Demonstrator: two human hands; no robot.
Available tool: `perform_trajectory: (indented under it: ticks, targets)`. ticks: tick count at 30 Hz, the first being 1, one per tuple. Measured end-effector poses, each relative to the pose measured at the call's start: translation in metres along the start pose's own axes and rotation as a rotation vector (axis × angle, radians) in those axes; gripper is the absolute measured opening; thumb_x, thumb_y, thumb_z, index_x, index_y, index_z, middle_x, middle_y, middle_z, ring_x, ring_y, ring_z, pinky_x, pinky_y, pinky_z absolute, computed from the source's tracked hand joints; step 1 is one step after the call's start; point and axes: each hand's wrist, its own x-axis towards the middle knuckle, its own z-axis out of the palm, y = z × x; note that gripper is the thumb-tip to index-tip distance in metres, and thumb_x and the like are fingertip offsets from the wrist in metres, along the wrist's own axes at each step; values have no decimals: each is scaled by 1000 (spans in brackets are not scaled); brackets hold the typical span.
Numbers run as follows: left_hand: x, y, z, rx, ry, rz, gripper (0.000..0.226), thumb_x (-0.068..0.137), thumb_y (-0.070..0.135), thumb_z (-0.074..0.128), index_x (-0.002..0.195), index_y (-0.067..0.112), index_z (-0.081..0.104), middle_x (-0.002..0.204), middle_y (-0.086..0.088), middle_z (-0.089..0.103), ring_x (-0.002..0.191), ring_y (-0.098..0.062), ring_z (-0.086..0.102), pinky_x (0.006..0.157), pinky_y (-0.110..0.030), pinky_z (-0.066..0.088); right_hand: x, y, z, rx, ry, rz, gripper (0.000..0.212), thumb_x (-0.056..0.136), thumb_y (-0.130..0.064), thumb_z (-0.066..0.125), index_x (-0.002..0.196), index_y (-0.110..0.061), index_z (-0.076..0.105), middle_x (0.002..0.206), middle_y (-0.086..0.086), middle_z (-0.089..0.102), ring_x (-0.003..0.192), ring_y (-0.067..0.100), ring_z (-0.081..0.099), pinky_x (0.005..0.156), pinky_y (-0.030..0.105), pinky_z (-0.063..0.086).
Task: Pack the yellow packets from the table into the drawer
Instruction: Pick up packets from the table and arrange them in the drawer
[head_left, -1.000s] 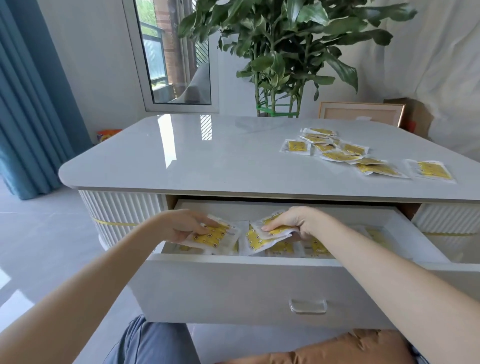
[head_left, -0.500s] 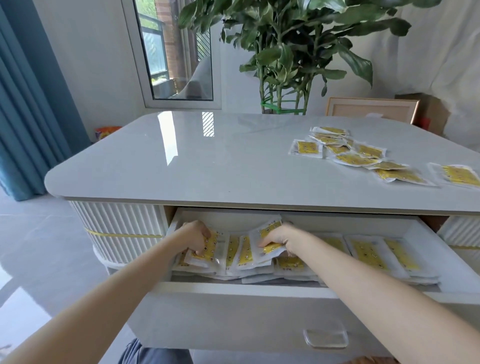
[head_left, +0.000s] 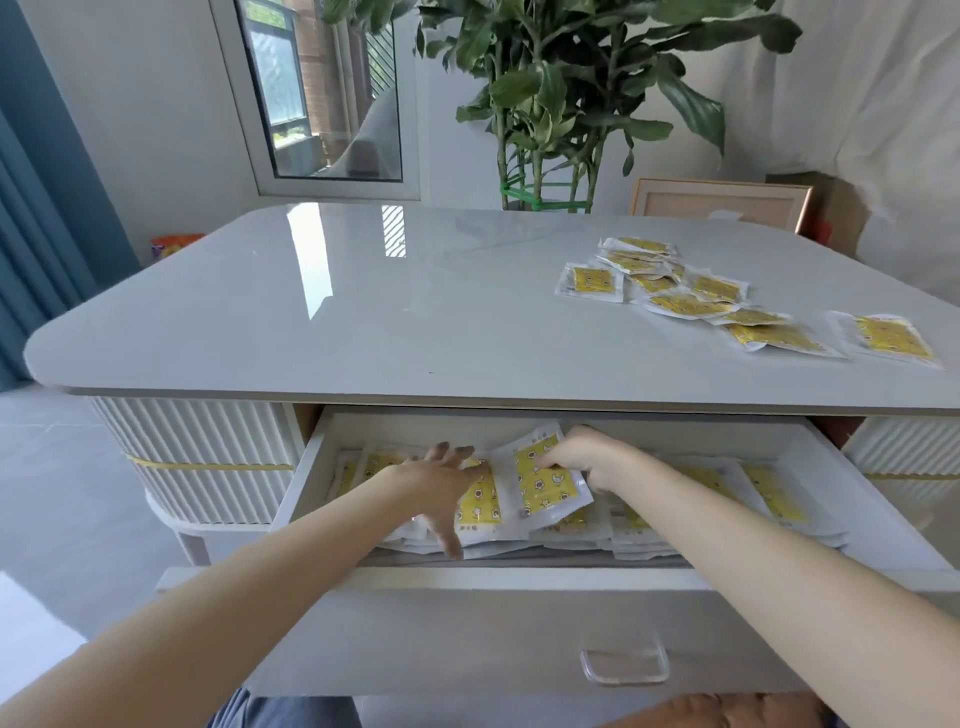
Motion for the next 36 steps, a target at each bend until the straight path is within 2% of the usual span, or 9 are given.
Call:
perform_trajectory:
  ticks: [8,15,18,21,24,26,28,32,36]
  targets:
    - [19,17,-5,25,-7,10,113,79,50,67,151,17,-13,159,2,-13,147,-28,-7,117,-54,13,7,33,-50,48,19,146,23,91,-4,60,112,1,55,118,19,63,106,34,64,94,50,50]
    - [28,22,-11,11,-28,-25,112,78,54,66,151,11,-9,160,-5,-8,146,-34,-4,118,-50,16,12,54,-66,-52,128,125,30,88,-2,60,116,3,54,116,19,62,105,33,63,93,45,52]
    - [27,30,-14,-4,12,-4,113,78,52,67,151,10,-6,160,-7,-5,146,-33,0,117,-49,18,2,55,-70,-319,222,51,16,87,-6,59,102,-1,56,100,11,62,94,25,64,75,31,55]
    - [24,39,-17,-21,24,13,114,77,50,69,151,13,-9,160,-7,-8,147,-32,-3,118,-50,15,-13,50,-74,-592,267,-69,5,86,-5,55,88,-7,51,86,7,54,84,24,56,51,23,42]
    - [25,44,-15,11,17,31,111,79,49,67,151,14,-9,159,-7,-11,147,-30,-5,118,-50,11,-20,46,-72,-728,120,-209,53,82,-15,70,132,-13,51,130,10,56,113,25,58,85,28,51]
    - [26,45,-14,37,13,25,107,82,49,64,152,14,-8,159,-6,-12,147,-30,-2,116,-49,11,-23,45,-66,-813,-59,-265,75,77,-21,77,143,-20,42,145,1,46,130,22,47,105,31,41]
    - [28,43,-13,37,16,13,104,82,50,63,152,13,-4,160,-6,-7,147,-30,4,117,-48,15,-24,48,-59,-912,-149,-289,79,78,-19,76,147,-20,37,151,-2,38,137,21,39,112,34,33]
    - [32,36,-9,12,32,11,99,82,50,63,151,10,5,158,-9,6,144,-30,17,116,-46,25,-22,56,-52,-920,-97,-319,72,83,-9,68,147,-20,37,153,0,33,141,23,32,115,35,28]
    - [27,37,-9,-11,44,4,105,82,53,62,152,10,-4,159,-9,-2,146,-30,10,118,-45,19,-25,55,-56,-926,-119,-356,61,90,-22,60,147,-21,37,153,-1,36,137,21,38,111,34,33]
